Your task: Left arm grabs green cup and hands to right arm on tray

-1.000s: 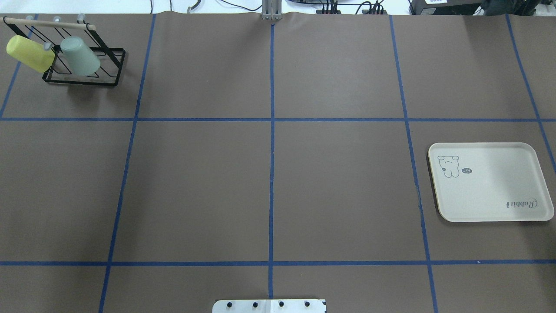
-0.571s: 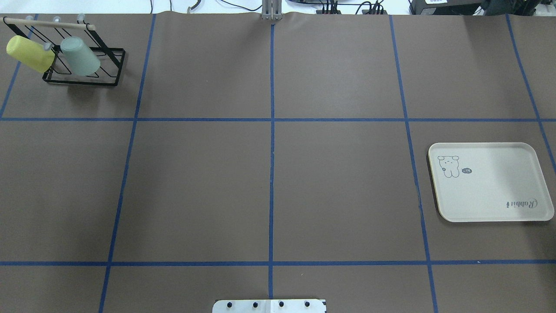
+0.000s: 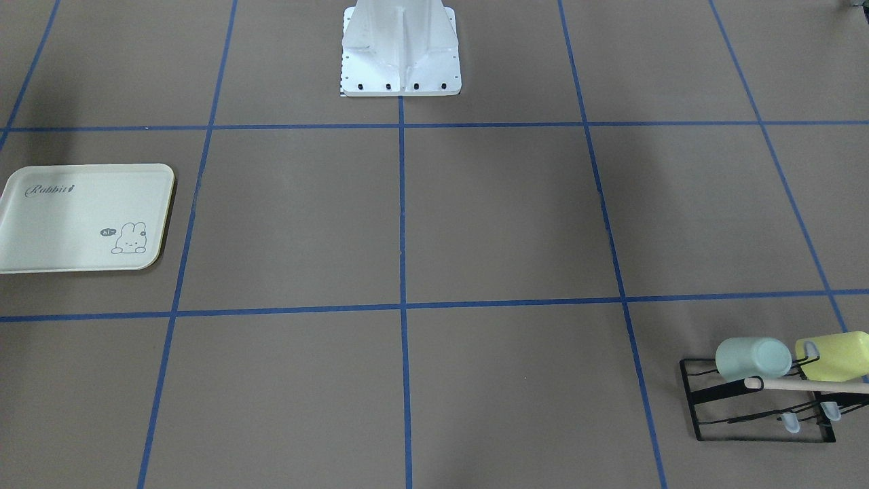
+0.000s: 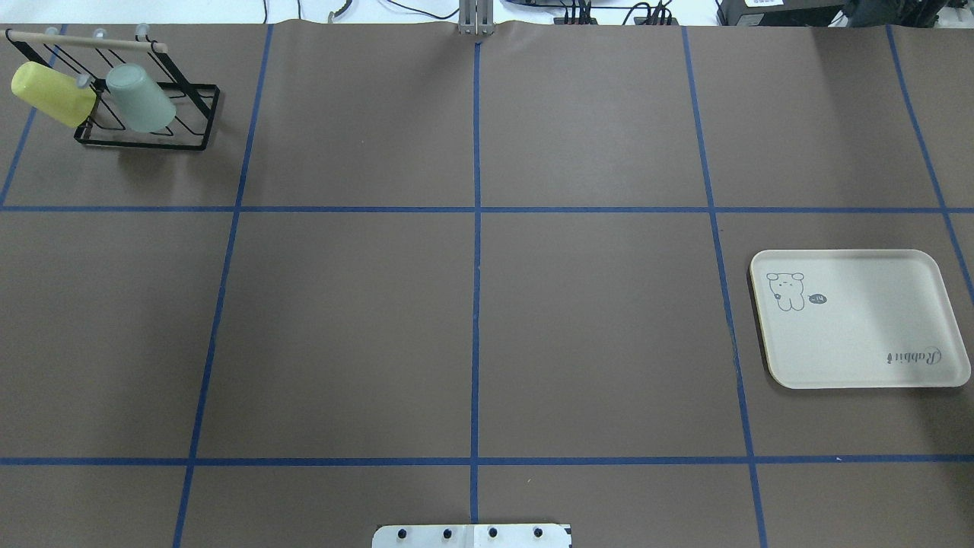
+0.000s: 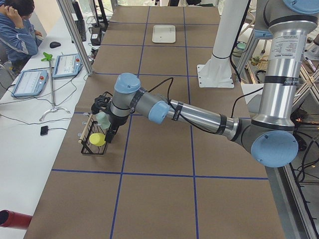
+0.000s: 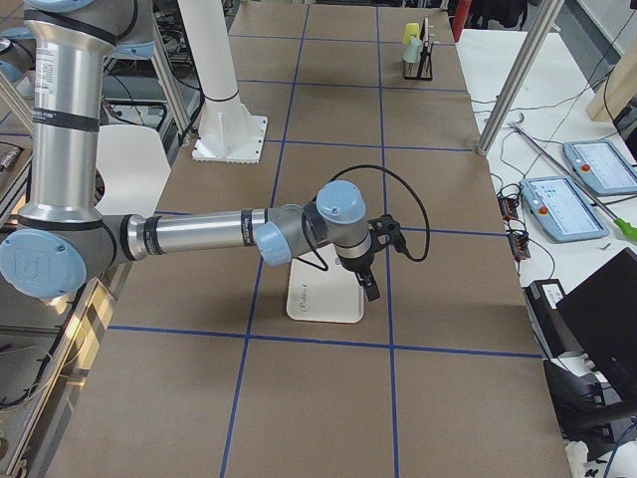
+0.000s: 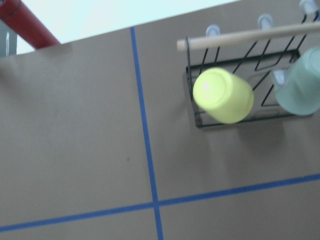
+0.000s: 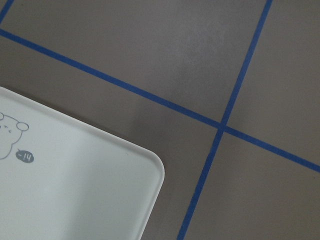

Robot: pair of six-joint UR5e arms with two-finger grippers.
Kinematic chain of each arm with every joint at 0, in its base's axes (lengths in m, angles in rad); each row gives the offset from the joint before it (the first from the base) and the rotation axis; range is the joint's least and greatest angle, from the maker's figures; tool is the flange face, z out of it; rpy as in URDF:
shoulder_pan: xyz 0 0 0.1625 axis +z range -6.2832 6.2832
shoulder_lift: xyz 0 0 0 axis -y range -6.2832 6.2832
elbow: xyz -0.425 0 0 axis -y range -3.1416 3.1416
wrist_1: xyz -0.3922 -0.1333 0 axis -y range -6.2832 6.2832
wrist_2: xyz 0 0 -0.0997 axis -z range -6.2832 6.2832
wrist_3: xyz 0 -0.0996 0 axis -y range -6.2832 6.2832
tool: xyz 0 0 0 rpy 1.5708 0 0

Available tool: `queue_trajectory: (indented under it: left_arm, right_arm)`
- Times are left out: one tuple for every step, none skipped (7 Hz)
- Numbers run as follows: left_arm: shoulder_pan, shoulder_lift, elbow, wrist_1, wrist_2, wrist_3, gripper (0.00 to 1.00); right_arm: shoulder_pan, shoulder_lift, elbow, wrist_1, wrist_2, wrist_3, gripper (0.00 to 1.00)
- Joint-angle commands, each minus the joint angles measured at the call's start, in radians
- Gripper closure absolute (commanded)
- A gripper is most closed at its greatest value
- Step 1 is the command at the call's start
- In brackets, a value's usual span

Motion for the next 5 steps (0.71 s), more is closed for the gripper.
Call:
queue_trajectory:
  left_arm:
    - [0.071, -0.042, 0.079, -0.199, 0.005, -0.068, 0.0]
    - [0.135, -0.118, 0.119, -0.209, 0.008, -0.108, 0.0]
    - [0.154, -0.19, 0.186, -0.215, 0.002, -0.171, 0.0]
    - [0.18, -0.229, 0.229, -0.22, 0.002, -0.198, 0.0]
    - [0.209, -0.249, 0.255, -0.237, 0.005, -0.211, 0.0]
  right_arm:
    - [-0.003, 0.032, -0.001, 0.02, 0.029, 0.019, 0.0]
    - [-0.009, 0.035, -0.001, 0.032, 0.031, 0.028, 0.0]
    - [-0.012, 0.037, -0.001, 0.034, 0.031, 0.039, 0.0]
    - [-0.012, 0.037, -0.001, 0.036, 0.031, 0.041, 0.0]
    - [-0.012, 0.037, 0.001, 0.037, 0.031, 0.041, 0.0]
